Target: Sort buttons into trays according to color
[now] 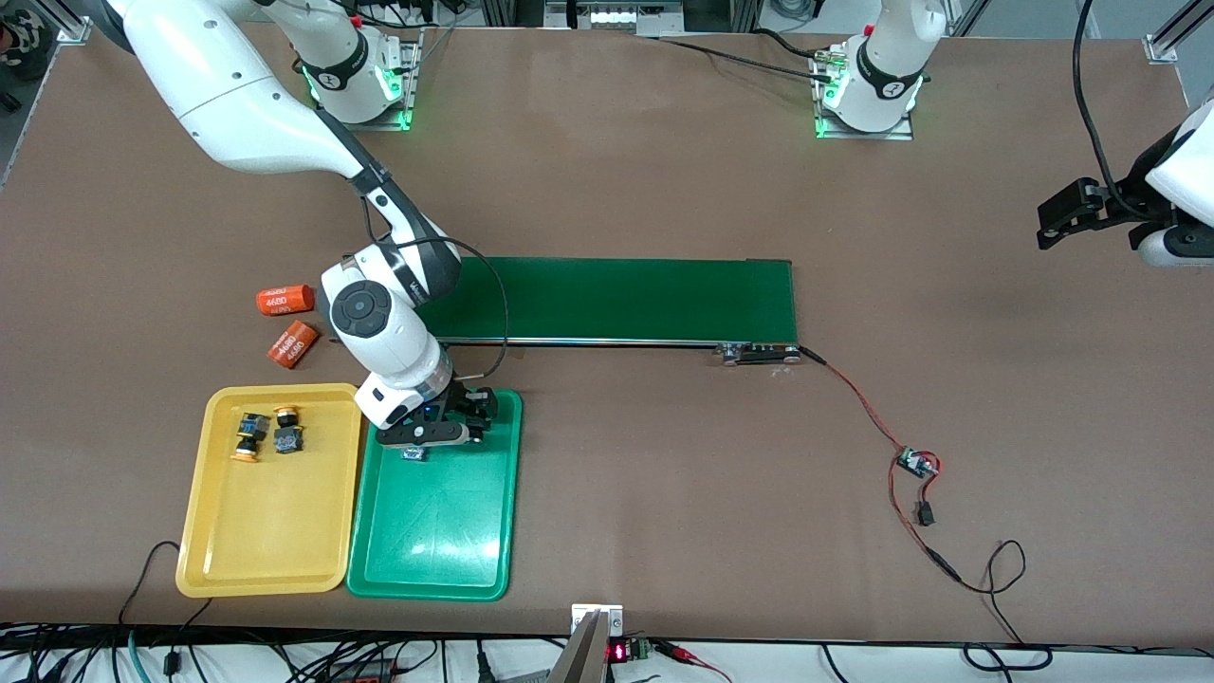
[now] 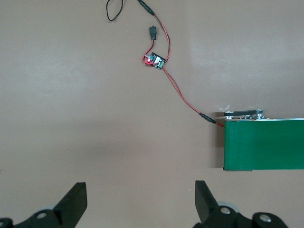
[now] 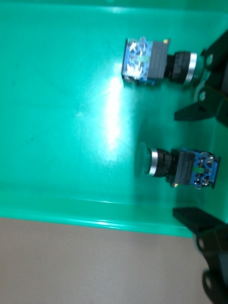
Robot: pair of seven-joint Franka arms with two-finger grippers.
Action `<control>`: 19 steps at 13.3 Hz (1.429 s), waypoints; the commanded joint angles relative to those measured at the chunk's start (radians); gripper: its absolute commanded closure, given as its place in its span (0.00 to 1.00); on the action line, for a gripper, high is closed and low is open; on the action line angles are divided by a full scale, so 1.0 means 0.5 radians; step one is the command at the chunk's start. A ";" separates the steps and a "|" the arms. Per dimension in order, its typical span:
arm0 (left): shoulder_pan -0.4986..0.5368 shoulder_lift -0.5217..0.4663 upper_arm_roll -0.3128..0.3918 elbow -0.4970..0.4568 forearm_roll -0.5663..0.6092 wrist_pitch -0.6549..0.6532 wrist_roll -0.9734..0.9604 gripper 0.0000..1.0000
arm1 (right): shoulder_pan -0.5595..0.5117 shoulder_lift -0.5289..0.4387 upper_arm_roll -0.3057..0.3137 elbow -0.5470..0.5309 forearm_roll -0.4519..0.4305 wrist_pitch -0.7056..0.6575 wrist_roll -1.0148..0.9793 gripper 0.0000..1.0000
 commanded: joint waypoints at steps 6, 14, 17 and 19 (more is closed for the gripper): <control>0.009 0.000 0.000 0.012 -0.031 -0.010 -0.011 0.00 | -0.209 -0.776 0.007 -0.224 0.236 -0.903 -0.155 0.00; 0.009 0.000 0.000 0.018 -0.031 -0.004 -0.005 0.00 | -0.507 -1.412 -0.106 -0.135 0.575 -1.756 -0.566 0.00; 0.012 0.000 0.000 0.018 -0.031 -0.007 0.002 0.00 | -0.452 -1.477 -0.299 -0.144 0.672 -1.870 -0.748 0.00; 0.006 0.000 0.000 0.018 -0.031 -0.007 -0.011 0.00 | -0.326 -1.471 -0.443 -0.141 0.688 -1.877 -0.791 0.00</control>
